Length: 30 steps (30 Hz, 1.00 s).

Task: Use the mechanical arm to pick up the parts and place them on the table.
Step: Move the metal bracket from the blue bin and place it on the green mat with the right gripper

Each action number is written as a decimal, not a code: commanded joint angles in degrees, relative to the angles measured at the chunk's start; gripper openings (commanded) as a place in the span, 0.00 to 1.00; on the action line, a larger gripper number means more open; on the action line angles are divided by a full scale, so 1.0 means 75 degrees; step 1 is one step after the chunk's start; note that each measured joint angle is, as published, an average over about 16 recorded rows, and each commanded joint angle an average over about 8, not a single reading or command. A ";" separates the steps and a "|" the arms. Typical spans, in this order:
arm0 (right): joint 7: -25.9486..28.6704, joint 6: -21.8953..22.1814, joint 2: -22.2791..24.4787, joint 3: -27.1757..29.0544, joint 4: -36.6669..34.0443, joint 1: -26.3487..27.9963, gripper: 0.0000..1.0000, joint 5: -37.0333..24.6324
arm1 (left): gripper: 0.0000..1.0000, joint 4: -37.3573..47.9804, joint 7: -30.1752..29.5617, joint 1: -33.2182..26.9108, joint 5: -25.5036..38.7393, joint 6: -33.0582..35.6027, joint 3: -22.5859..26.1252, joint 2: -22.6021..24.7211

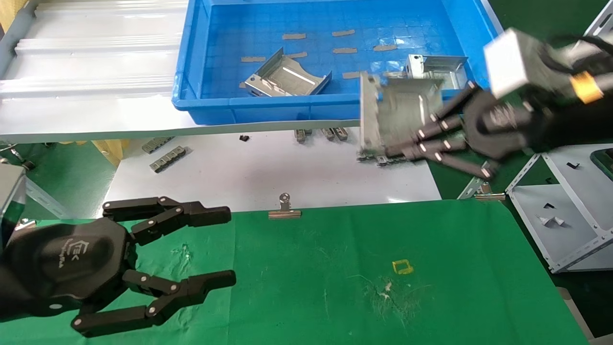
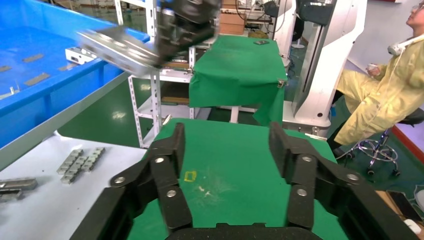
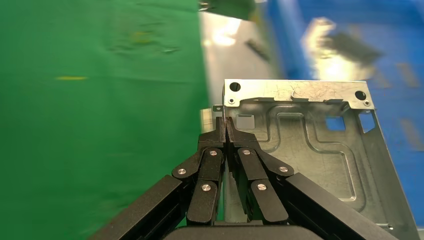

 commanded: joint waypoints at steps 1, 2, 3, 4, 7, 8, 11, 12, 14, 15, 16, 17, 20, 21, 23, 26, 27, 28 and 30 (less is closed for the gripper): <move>0.0231 0.0001 0.0525 -0.0322 0.0806 -0.0115 0.00 0.0410 | 1.00 0.0000 0.0000 0.0000 0.0000 0.0000 0.0000 0.0000; 0.0300 0.0015 0.0728 -0.0488 0.1069 -0.0164 0.00 0.0549 | 1.00 0.0000 0.0000 0.0000 0.0000 0.0000 0.0000 0.0000; 0.0342 0.0030 0.0899 -0.0650 0.1275 -0.0218 0.00 0.0659 | 1.00 0.0000 0.0000 0.0000 0.0000 0.0000 0.0000 0.0000; 0.0366 0.0050 0.1045 -0.0803 0.1434 -0.0276 0.00 0.0749 | 1.00 0.0000 0.0000 0.0000 0.0000 0.0000 0.0000 0.0000; 0.0301 0.0124 0.1294 -0.1203 0.1620 -0.0458 0.00 0.0820 | 1.00 0.0000 0.0000 0.0000 0.0000 0.0000 0.0000 0.0000; 0.0237 0.0152 0.1323 -0.1316 0.1608 -0.0537 0.00 0.0796 | 1.00 0.0000 0.0000 0.0000 0.0000 0.0000 0.0000 0.0000; -0.0012 0.0246 0.1291 -0.1633 0.1463 -0.0829 0.00 0.0617 | 1.00 0.0000 0.0000 0.0000 0.0000 0.0000 0.0000 0.0000; -0.0106 0.0287 0.1250 -0.1730 0.1390 -0.0943 0.00 0.0535 | 1.00 0.0000 0.0000 0.0000 0.0000 0.0000 0.0000 0.0000; -0.0286 0.0379 0.1143 -0.1897 0.1221 -0.1177 0.00 0.0383 | 1.00 0.0000 0.0000 0.0000 0.0000 0.0000 0.0000 0.0000; -0.0374 0.0442 0.1072 -0.1969 0.1120 -0.1295 0.00 0.0305 | 1.00 0.0000 0.0000 0.0000 0.0000 0.0000 0.0000 0.0000; -0.0465 0.0510 0.0991 -0.2035 0.1013 -0.1408 0.00 0.0227 | 1.00 0.0000 0.0000 0.0000 0.0000 0.0000 0.0000 0.0000; -0.0558 0.0587 0.0907 -0.2087 0.0901 -0.1512 0.00 0.0160 | 1.00 0.0000 0.0000 0.0000 0.0000 0.0000 0.0000 0.0000; -0.0880 0.0884 0.0607 -0.2196 0.0532 -0.1833 0.00 -0.0002 | 1.00 0.0000 0.0000 0.0000 0.0000 0.0000 0.0000 0.0000; -0.0997 0.0999 0.0499 -0.2220 0.0407 -0.1930 0.00 -0.0050 | 1.00 0.0000 0.0000 0.0000 0.0000 0.0000 0.0000 0.0000; -0.1235 0.1228 0.0271 -0.2256 0.0145 -0.2123 0.00 -0.0126 | 1.00 0.0000 0.0000 0.0000 0.0000 0.0000 0.0000 0.0000; -0.1587 0.1505 -0.0079 -0.2300 -0.0280 -0.2362 0.00 -0.0222 | 1.00 0.0000 0.0000 0.0000 0.0000 0.0000 0.0001 0.0000; -0.1695 0.1568 -0.0199 -0.2315 -0.0434 -0.2421 0.00 -0.0255 | 1.00 0.0000 0.0000 0.0000 0.0000 0.0000 0.0001 0.0000; -0.1799 0.1617 -0.0317 -0.2330 -0.0594 -0.2471 0.00 -0.0284 | 1.00 0.0000 0.0000 0.0000 0.0000 0.0000 0.0001 0.0000; -0.1987 0.1650 -0.0543 -0.2356 -0.0920 -0.2533 0.00 -0.0331 | 1.00 0.0000 0.0000 0.0000 0.0000 0.0000 0.0001 0.0000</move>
